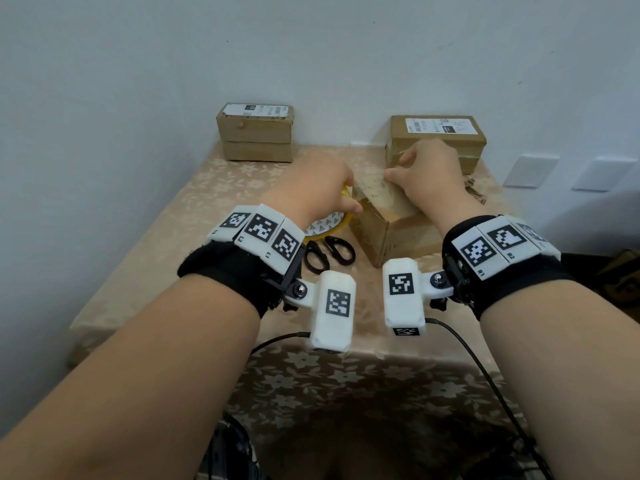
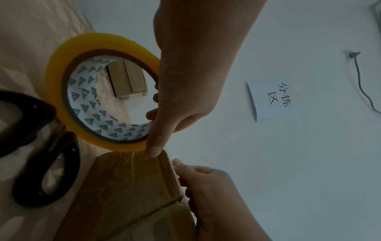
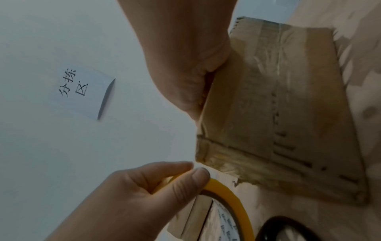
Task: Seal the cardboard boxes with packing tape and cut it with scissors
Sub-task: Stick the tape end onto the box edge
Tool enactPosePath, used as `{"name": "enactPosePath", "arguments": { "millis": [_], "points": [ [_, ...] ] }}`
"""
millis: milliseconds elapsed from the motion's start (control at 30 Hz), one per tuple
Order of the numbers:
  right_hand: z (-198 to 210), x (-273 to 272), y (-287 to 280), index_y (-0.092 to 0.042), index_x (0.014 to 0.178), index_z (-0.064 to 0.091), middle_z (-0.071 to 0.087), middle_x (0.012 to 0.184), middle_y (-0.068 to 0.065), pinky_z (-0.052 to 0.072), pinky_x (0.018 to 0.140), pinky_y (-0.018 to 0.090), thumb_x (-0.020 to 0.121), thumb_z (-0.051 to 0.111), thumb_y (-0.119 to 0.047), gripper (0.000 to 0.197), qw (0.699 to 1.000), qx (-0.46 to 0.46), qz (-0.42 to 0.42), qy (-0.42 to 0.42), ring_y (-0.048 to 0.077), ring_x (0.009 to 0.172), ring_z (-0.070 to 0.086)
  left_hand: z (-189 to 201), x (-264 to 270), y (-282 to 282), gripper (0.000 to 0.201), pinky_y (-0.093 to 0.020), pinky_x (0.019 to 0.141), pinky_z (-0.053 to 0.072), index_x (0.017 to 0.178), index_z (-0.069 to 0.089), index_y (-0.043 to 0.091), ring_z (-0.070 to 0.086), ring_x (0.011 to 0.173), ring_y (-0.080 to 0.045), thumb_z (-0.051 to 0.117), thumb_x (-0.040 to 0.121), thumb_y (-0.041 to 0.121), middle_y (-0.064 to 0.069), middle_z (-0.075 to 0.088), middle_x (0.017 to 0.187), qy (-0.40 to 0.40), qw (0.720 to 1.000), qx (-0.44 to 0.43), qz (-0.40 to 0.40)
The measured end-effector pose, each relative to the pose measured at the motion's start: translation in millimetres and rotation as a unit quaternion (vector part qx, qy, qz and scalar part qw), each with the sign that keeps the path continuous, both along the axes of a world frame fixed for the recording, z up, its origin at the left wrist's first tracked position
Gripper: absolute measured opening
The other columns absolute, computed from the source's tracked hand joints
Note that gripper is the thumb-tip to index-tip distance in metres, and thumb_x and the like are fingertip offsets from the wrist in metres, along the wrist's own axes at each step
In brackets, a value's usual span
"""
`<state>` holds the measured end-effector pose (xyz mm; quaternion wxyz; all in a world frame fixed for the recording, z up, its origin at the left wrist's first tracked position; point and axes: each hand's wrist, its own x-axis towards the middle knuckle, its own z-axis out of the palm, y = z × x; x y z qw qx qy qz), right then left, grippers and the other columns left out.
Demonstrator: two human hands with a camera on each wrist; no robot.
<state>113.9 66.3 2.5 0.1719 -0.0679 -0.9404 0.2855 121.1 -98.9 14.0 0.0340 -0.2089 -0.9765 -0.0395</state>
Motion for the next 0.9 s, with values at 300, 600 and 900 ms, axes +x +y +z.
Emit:
{"name": "enactPosePath", "arguments": {
  "millis": [300, 600, 900],
  "points": [
    [1.1, 9.6, 12.4, -0.011, 0.13, 0.051, 0.045, 0.137, 0.016, 0.032, 0.106, 0.044, 0.095, 0.046, -0.013, 0.035, 0.99, 0.135, 0.02, 0.047, 0.032, 0.127, 0.04, -6.1, 2.2, -1.3, 0.054, -0.035, 0.082, 0.042, 0.127, 0.058, 0.022, 0.055, 0.111, -0.026, 0.056, 0.086, 0.056, -0.006, 0.063, 0.115, 0.067, 0.997, -0.025, -0.019],
    [-4.1, 25.4, -9.0, -0.018, 0.154, 0.0, -0.003, 0.161, -0.001, 0.0, 0.118, 0.047, 0.097, 0.028, -0.056, 0.074, 0.9, 0.321, 0.223, -0.192, 0.017, 0.148, -0.002, -5.7, 0.6, -14.5, 0.057, -0.038, 0.092, 0.038, 0.134, 0.049, 0.028, 0.046, 0.121, -0.027, 0.059, 0.084, 0.053, -0.007, 0.051, 0.128, 0.011, 1.0, 0.007, -0.022],
    [-7.5, 25.9, -16.5, -0.019, 0.154, -0.002, -0.005, 0.161, -0.001, -0.002, 0.118, 0.046, 0.098, 0.032, -0.039, 0.069, 0.913, 0.303, 0.189, -0.198, 0.016, 0.148, -0.003, -19.9, 9.3, -58.1, 0.051, -0.033, 0.085, 0.042, 0.123, 0.048, 0.025, 0.05, 0.108, -0.018, 0.071, 0.08, 0.04, 0.004, 0.053, 0.116, -0.059, 0.951, 0.302, -0.018]
  ]
}}
